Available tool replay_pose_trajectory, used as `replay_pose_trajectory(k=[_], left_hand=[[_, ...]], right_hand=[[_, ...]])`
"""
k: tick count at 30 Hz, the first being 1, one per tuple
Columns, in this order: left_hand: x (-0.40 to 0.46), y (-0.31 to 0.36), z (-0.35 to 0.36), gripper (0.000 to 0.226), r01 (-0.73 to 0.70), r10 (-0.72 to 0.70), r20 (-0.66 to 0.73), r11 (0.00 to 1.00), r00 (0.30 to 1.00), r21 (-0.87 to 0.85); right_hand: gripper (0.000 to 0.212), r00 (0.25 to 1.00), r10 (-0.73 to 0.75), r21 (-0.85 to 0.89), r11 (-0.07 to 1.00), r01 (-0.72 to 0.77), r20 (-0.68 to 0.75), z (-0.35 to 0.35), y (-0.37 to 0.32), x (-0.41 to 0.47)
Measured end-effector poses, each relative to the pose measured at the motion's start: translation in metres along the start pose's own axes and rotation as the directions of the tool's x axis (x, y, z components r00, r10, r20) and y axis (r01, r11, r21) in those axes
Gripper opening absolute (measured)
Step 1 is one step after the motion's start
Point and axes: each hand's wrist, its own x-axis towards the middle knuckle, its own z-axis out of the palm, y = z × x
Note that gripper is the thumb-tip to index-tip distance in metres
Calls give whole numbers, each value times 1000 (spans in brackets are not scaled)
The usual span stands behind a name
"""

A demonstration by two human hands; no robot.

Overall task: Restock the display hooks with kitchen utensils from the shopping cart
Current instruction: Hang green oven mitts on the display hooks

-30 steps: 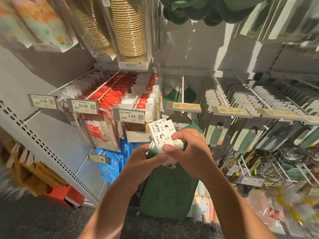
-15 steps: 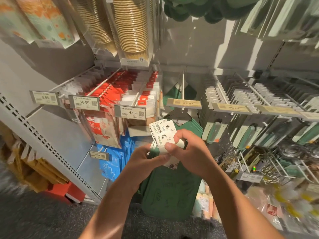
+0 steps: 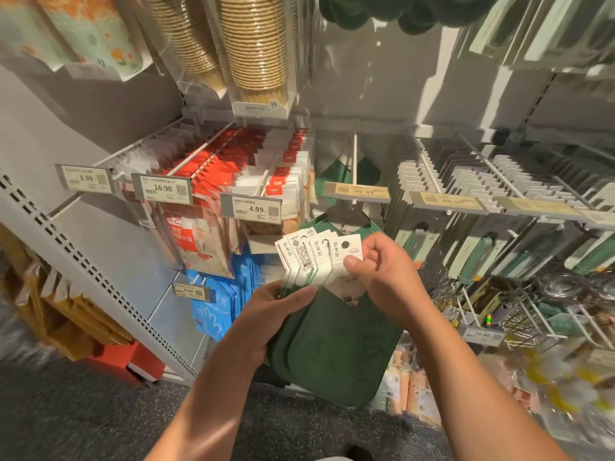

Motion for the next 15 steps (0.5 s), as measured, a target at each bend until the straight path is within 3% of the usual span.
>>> replay_pose_trajectory(k=[5, 10, 15], left_hand=[[1, 12, -8, 36, -40, 43, -38, 998, 998, 58], [-2, 27, -25, 22, -150, 170, -72, 964, 983, 220], [-9, 39, -39, 26, -210, 254, -123, 933, 959, 293]], right_hand=[[26, 996, -66, -50, 997, 63, -66, -5, 7, 6], [23, 993, -30, -25, 999, 28, -116, -9, 17, 19], [27, 985, -17, -8, 1000, 16, -170, -6, 24, 37]])
